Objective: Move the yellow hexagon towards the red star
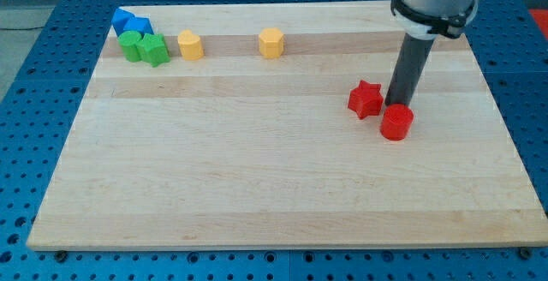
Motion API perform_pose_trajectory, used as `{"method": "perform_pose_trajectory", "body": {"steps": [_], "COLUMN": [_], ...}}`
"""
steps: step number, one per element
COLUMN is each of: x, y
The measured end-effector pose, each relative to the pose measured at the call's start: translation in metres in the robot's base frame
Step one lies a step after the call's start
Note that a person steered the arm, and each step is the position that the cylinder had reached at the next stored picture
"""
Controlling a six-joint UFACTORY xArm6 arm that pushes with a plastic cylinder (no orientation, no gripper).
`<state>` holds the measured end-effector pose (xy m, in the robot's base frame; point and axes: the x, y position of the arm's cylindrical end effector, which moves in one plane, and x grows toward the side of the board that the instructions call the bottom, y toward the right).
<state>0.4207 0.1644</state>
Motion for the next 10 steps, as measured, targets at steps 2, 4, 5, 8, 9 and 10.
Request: {"method": "perform_pose_trajectory", "body": {"steps": [2, 4, 5, 8, 9, 10], "x": [-0.122, -0.18, -0.161, -0.104, -0.091, -0.081], "y": [-0.047, -0.187, -0.207, -0.174, -0.159, -0.173]}}
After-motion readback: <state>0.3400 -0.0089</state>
